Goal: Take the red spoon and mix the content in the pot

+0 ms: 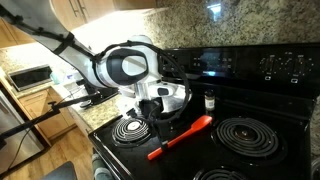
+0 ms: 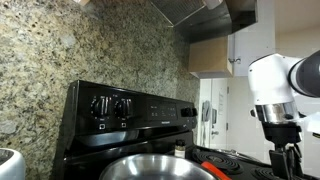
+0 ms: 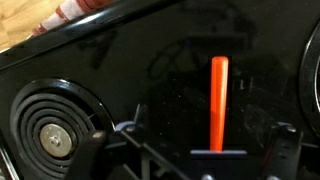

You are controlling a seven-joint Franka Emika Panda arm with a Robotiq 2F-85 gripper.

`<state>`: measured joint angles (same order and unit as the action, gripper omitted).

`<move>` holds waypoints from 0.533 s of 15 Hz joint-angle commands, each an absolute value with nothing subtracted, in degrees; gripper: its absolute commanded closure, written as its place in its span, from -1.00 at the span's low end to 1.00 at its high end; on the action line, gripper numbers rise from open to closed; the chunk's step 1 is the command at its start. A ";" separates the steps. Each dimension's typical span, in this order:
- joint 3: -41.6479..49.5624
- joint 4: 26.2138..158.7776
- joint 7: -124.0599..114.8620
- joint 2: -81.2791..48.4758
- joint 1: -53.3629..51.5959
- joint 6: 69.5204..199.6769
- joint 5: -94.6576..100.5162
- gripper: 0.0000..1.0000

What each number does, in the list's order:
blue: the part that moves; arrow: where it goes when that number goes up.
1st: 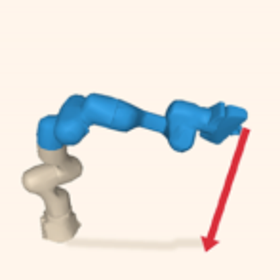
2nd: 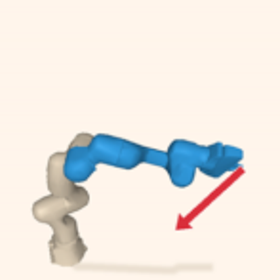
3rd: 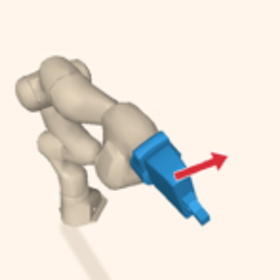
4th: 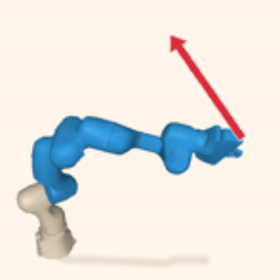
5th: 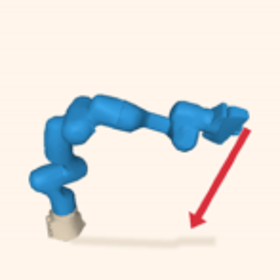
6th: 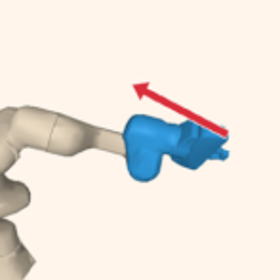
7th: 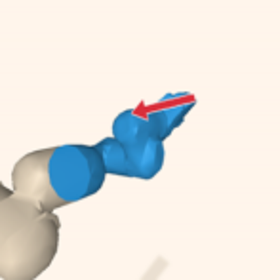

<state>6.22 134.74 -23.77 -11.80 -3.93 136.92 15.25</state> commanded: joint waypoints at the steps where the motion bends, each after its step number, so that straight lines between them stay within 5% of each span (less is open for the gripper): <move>1: 5.20 133.29 -19.78 -13.50 -2.66 136.07 13.74 -1.00; 8: 4.83 132.50 -17.42 -16.55 -3.58 135.43 14.67 -1.00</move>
